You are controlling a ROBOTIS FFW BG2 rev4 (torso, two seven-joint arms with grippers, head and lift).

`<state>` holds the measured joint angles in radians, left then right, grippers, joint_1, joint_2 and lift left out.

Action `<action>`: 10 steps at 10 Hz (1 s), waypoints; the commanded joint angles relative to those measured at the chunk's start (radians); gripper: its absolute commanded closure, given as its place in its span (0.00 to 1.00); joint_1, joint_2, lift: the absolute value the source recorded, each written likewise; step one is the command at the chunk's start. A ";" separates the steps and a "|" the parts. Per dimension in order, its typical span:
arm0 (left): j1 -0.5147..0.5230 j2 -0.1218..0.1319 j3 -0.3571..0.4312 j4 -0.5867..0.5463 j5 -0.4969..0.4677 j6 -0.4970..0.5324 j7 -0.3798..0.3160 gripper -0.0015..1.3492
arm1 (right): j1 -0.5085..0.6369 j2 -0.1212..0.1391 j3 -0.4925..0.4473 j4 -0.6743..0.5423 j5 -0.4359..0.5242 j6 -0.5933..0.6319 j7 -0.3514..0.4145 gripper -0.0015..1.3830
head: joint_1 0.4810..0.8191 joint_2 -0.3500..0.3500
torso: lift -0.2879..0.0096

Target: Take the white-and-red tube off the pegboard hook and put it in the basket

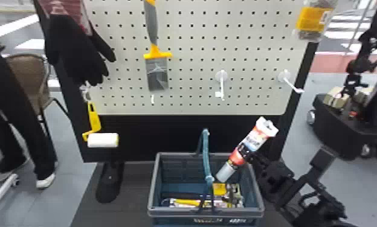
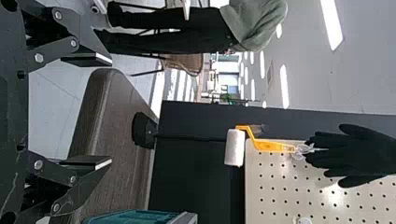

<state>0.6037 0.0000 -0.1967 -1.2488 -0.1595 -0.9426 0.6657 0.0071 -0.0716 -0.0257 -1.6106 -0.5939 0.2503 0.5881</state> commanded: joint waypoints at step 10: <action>-0.017 0.006 -0.004 0.015 -0.015 -0.012 0.000 0.38 | -0.105 0.036 0.076 0.250 -0.012 -0.011 0.045 0.75 | 0.20 0.50 | 0.63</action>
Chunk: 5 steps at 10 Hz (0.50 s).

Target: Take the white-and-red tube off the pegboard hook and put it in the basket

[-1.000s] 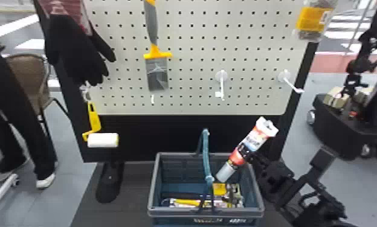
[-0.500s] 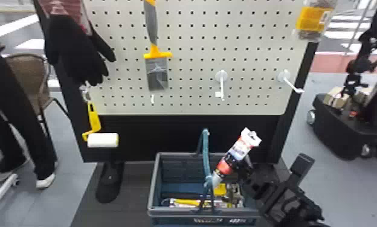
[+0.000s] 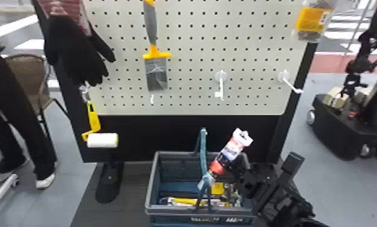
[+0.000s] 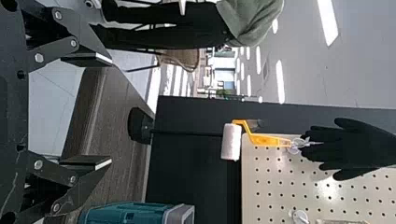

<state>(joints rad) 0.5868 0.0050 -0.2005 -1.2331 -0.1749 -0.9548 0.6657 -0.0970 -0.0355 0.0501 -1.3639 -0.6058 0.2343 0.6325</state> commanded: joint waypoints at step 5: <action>0.000 0.001 0.000 0.002 0.002 0.002 0.000 0.38 | -0.006 -0.001 -0.001 -0.012 0.001 0.004 0.004 0.19 | 0.20 0.50 | 0.63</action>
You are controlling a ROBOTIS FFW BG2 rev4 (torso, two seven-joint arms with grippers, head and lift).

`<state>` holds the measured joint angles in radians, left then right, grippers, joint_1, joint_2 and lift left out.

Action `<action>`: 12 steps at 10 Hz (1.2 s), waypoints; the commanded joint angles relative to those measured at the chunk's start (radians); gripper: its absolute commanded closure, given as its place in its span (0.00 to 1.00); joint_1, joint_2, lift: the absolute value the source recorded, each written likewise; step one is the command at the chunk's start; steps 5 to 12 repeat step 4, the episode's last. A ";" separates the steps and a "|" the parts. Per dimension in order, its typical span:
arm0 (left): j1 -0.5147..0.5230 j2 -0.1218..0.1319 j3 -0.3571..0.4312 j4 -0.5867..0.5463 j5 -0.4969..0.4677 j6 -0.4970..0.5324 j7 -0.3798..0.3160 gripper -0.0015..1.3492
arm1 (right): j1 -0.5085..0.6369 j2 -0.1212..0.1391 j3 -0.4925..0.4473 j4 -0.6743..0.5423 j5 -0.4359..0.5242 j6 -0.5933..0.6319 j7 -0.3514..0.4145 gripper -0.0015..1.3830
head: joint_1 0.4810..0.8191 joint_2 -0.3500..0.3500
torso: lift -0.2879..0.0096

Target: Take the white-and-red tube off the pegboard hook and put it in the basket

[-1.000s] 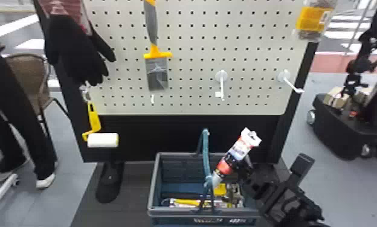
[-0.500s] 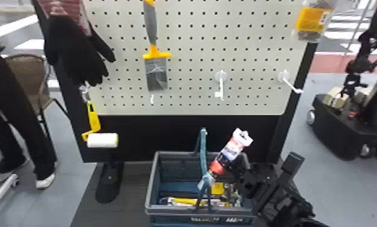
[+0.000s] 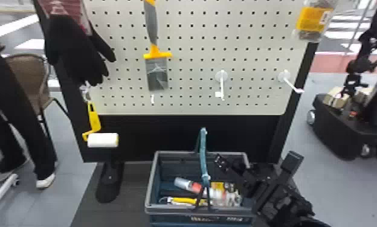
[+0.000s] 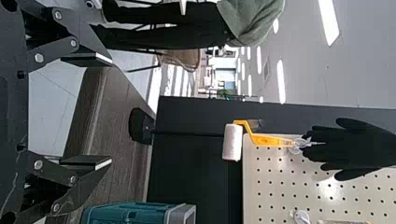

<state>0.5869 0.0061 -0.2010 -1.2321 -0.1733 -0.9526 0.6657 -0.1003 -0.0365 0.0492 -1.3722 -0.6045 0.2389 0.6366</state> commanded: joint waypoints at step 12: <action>0.000 0.002 -0.003 -0.001 0.002 0.002 0.000 0.38 | 0.000 -0.005 0.000 -0.008 -0.001 -0.003 0.000 0.13 | 0.20 0.50 | 0.63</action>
